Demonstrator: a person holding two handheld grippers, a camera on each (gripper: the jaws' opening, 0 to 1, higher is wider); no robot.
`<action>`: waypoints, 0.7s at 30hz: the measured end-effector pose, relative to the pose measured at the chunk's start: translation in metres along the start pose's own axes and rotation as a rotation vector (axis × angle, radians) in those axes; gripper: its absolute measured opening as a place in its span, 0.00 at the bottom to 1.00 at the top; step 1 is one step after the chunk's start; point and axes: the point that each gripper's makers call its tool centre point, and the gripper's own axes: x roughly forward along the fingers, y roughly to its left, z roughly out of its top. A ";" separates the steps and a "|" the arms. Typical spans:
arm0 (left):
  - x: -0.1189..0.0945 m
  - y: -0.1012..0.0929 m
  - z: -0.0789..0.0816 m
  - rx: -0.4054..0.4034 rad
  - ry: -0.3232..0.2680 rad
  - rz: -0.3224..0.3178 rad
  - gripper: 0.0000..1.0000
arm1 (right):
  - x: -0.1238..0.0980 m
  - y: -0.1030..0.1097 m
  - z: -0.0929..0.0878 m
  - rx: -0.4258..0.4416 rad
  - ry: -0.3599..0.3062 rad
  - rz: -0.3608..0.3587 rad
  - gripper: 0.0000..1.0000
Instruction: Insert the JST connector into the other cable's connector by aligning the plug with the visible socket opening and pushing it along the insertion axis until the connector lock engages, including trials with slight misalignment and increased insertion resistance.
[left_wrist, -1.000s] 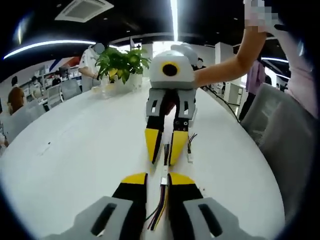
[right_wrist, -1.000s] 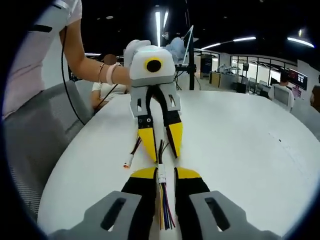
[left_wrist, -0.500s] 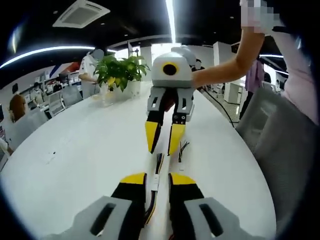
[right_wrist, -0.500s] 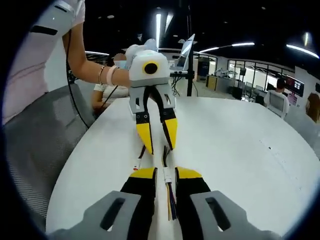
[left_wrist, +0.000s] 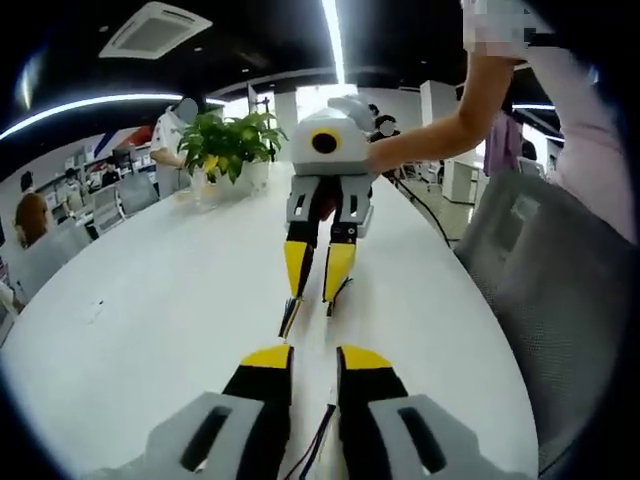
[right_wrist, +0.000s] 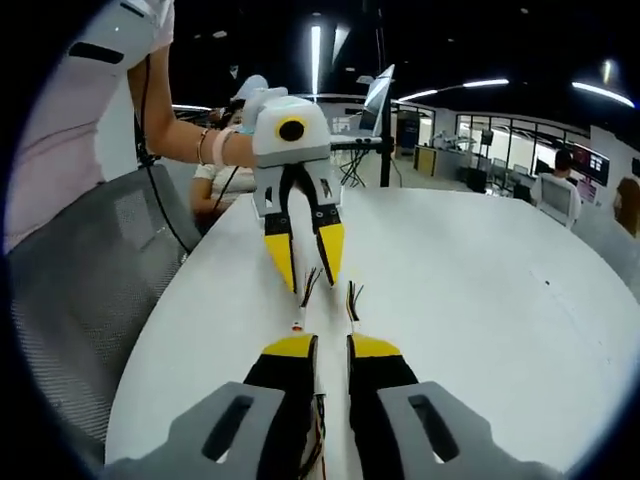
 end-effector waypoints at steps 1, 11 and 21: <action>0.000 -0.001 -0.002 0.001 0.007 -0.005 0.11 | 0.000 0.001 -0.002 0.000 0.006 0.002 0.09; 0.000 -0.024 -0.027 0.018 0.049 -0.004 0.11 | 0.001 0.009 -0.017 0.008 0.046 0.009 0.10; 0.003 -0.029 -0.039 0.007 0.062 -0.002 0.10 | 0.003 0.008 -0.031 0.002 0.079 0.001 0.10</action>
